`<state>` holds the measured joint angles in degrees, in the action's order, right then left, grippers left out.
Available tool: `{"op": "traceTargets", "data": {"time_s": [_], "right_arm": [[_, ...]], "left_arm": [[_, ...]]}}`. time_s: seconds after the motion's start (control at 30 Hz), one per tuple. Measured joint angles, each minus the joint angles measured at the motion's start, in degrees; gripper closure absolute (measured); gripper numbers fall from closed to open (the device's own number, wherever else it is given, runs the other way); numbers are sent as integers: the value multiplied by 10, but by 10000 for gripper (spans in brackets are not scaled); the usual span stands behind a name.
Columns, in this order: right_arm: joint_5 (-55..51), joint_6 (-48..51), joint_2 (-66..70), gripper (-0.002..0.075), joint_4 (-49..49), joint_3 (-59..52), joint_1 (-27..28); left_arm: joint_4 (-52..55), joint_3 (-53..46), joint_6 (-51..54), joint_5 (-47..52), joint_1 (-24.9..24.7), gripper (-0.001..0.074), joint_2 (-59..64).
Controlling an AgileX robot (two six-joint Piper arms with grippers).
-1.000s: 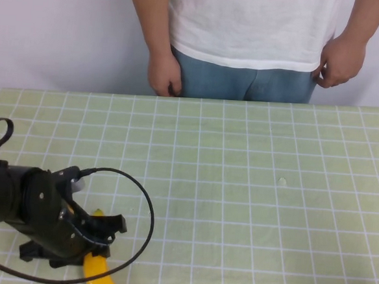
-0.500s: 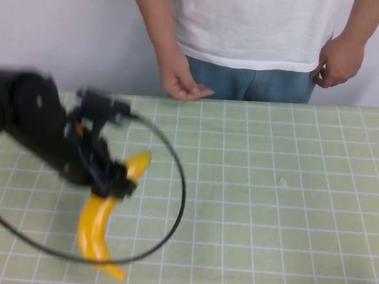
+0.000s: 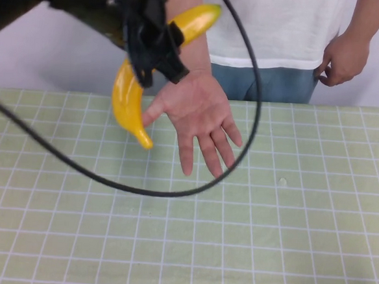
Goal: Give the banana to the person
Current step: Hand the grabbed banana to the person
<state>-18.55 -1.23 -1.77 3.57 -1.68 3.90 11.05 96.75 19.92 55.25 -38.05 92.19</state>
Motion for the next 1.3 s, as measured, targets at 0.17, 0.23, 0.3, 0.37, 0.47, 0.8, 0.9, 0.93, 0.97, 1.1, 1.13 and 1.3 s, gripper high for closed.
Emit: {"op": "traceTargets", "data": {"time_s": [0.17,0.23,0.3,0.37,0.47,0.8,0.9,0.93,0.97,1.1,1.13,1.3], "right_arm": [[0,0,0,733,0,0,0],[0,0,0,733,0,0,0],[0,0,0,733,0,0,0],[0,0,0,733,0,0,0],[0,0,0,733,0,0,0],[0,0,0,733,0,0,0],[0,0,0,733,0,0,0],[0,0,0,733,0,0,0],[0,0,0,733,0,0,0],[0,0,0,733,0,0,0],[0,0,0,733,0,0,0],[0,0,0,733,0,0,0]], "left_arm": [[43,80,63,89,-34,447,77],[56,106,69,110,-44,447,109],[50,122,71,110,-49,447,134],[31,131,72,102,-49,447,154],[22,136,72,96,-49,447,172],[13,137,40,61,-49,419,179],[10,137,24,59,-49,307,179],[10,137,19,60,-49,282,179],[10,137,15,63,-49,269,179],[12,137,-2,73,-49,243,168],[14,137,-7,74,-49,241,160],[35,137,-35,85,-49,237,100]]}}
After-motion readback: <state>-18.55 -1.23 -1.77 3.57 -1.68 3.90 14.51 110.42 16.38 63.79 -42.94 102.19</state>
